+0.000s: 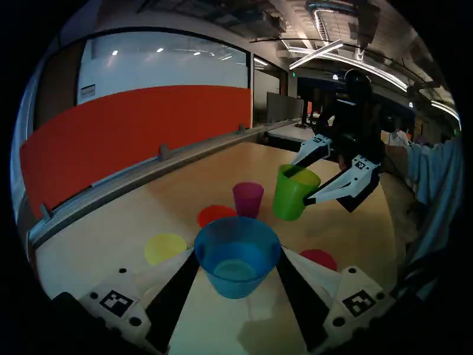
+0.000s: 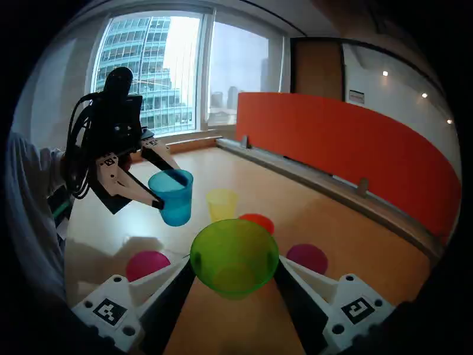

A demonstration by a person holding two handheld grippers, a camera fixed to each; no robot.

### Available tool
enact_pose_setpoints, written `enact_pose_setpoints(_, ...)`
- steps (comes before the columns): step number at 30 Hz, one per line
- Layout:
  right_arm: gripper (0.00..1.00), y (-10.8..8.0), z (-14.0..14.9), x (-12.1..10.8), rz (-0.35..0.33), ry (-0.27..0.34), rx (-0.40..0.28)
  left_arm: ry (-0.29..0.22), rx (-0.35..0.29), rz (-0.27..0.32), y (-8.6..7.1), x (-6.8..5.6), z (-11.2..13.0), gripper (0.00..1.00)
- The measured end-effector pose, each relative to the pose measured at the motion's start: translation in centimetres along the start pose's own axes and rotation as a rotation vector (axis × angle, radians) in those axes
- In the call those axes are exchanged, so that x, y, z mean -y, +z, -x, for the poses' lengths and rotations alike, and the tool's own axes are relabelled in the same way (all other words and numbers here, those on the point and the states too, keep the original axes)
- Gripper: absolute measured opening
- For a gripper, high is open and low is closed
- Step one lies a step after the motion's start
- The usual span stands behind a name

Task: Pour water

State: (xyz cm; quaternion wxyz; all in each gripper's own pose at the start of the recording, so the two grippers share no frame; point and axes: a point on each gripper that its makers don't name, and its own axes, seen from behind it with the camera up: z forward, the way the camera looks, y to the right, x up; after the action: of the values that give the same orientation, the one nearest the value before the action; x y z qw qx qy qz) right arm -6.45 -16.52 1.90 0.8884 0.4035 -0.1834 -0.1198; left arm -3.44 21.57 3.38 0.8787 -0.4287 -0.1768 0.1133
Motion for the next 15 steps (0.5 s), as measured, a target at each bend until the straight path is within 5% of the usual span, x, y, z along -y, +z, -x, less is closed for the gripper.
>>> enact_pose_setpoints(15,0.91,-2.6,-4.9,0.3,0.051,-0.015,-0.142,0.012,-0.124,-0.063,-3.5,0.6,-4.5,0.87)
